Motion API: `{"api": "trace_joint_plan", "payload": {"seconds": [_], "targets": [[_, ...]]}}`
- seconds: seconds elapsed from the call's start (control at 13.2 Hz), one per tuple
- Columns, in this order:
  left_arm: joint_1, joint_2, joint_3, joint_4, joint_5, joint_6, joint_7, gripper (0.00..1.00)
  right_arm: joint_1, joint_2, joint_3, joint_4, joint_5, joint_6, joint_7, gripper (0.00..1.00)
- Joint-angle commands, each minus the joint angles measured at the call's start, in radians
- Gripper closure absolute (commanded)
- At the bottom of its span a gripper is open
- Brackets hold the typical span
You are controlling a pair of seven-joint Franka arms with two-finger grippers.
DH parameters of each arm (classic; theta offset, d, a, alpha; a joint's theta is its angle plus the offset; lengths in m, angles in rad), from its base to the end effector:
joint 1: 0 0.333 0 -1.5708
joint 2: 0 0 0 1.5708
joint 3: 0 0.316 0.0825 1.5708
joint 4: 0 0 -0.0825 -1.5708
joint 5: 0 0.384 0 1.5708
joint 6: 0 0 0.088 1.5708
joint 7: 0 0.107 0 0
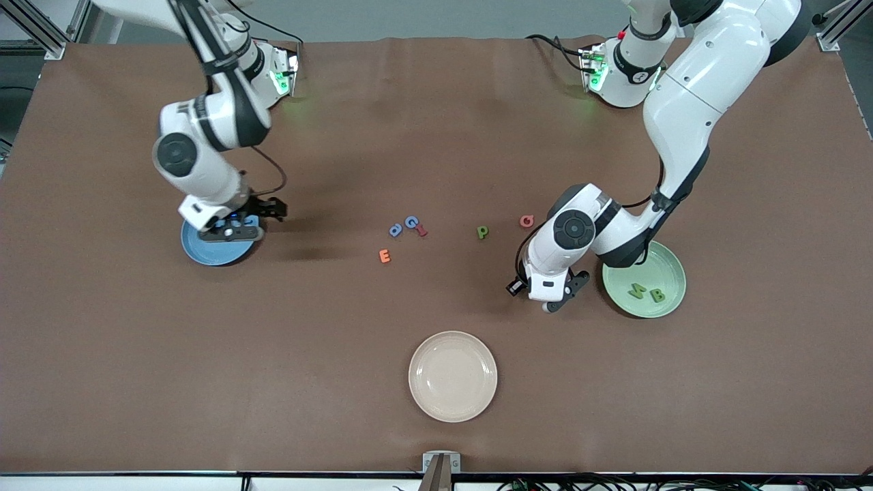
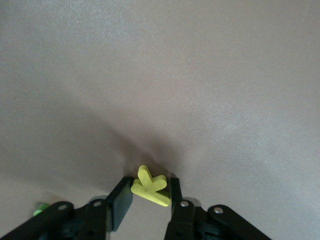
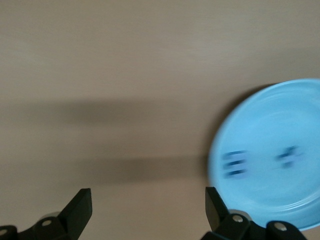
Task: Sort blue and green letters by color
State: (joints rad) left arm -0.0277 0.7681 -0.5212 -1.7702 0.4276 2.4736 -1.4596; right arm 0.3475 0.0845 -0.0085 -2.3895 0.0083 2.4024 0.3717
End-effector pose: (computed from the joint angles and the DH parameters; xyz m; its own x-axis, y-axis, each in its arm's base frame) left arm 0.5779 -0.3216 0.1778 0.7572 0.6502 -0.0630 0.6532 -0.7525 0.0844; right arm 0.4635 0.1635 0.2774 0.9969 -0.0397 -0.0683 -0.0383 -0.9990 0.0219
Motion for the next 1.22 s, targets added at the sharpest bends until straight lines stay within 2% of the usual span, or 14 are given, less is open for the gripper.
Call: {"api": "trace_joint_plan", "payload": {"seconds": [0.0,0.15,0.3,0.61,1.14], "targets": [[0.003,-0.030,0.003,0.003,0.026,-0.053,-0.024,1.00,0.132,0.023,-0.010,0.074,0.012,-0.006,0.275,0.00],[0.012,-0.090,-0.002,0.001,0.026,-0.125,-0.009,1.00,0.200,0.075,-0.010,0.146,0.012,-0.008,0.468,0.00],[0.026,-0.118,0.000,0.003,0.026,-0.150,0.019,1.00,0.284,0.180,-0.010,0.247,0.012,-0.002,0.673,0.00],[0.168,-0.164,-0.002,-0.044,0.026,-0.183,0.232,1.00,0.398,0.368,-0.013,0.429,-0.004,0.007,0.959,0.00],[0.394,-0.167,-0.002,-0.043,0.026,-0.203,0.631,1.00,0.403,0.455,-0.015,0.438,-0.004,0.087,1.079,0.13]]}}
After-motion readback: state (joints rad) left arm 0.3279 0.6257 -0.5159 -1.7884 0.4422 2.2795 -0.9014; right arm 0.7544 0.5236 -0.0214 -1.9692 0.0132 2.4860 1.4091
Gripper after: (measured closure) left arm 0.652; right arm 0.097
